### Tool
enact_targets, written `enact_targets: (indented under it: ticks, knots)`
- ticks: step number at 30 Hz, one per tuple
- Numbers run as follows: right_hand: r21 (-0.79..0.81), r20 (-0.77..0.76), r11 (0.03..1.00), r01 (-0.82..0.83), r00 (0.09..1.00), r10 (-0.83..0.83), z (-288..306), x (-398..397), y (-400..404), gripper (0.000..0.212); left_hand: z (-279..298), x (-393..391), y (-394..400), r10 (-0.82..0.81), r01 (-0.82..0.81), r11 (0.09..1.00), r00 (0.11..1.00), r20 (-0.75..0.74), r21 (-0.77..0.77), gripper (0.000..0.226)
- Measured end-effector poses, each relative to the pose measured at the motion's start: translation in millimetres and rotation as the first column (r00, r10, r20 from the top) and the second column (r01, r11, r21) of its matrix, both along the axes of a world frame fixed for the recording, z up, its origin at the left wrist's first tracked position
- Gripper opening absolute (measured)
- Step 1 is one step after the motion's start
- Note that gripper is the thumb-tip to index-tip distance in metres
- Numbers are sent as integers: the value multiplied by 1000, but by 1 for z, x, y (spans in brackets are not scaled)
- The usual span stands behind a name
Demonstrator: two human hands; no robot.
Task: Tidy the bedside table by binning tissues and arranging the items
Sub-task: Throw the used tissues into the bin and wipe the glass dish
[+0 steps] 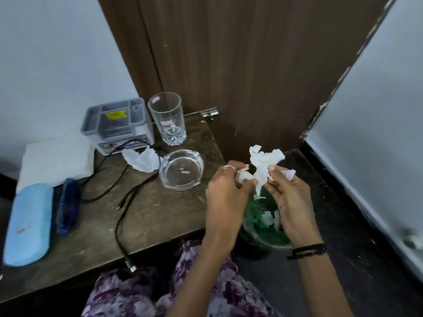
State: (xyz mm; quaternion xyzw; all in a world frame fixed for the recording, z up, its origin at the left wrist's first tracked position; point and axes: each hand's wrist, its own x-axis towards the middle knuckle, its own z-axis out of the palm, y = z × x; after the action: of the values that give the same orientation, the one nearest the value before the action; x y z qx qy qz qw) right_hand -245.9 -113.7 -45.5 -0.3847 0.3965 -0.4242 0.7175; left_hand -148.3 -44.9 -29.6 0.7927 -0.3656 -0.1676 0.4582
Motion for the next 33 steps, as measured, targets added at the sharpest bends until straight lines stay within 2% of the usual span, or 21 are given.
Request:
enact_targets:
  ticks: [3, 7, 11, 15, 18, 20, 23, 27, 30, 33]
  knots:
    - [23, -118, 990, 136, 984, -132, -28, -34, -18, 10, -25, -37, -27, -122, 115, 989, 989, 77, 90, 27]
    - [53, -273, 969, 240, 937, -217, -85, -66, -41, 21, -67, -74, -55, -295, 237, 909, 947, 128, 344, 27]
    - [177, -401, 951, 255, 901, -167, -143, -73, -63, 29, -109, -87, -78, -348, 302, 832, 937, 14, 465, 33]
    - [269, -540, 952, 145, 842, 24, -181, -72, -74, 16, -139, -80, -86, -324, 454, 749, 886, -331, 482, 59]
    - [268, -577, 940, 210, 817, -18, -192, -73, -75, 28, -151, -73, -83, -285, 436, 730, 894, -346, 525, 62]
    - [252, -556, 923, 290, 824, -107, -186, -71, -72, 21, -152, -70, -80, -262, 408, 744, 907, -330, 529, 56]
    - [173, -512, 946, 273, 846, -150, -160, -58, -59, 7, -135, -67, -73, -235, 378, 816, 908, -348, 437, 42]
    - [-43, -331, 975, 216, 918, -218, -99, -33, -30, 18, -84, -63, -51, -184, 249, 946, 940, -288, 208, 30]
    - [-206, -208, 962, 181, 952, -224, -49, -3, -3, 14, -41, -51, -22, -150, 157, 987, 966, -209, 19, 26]
    - [-293, -129, 953, 76, 984, -118, -6, 36, 24, 9, -7, -22, 10, -28, -2, 985, 985, -172, -174, 29]
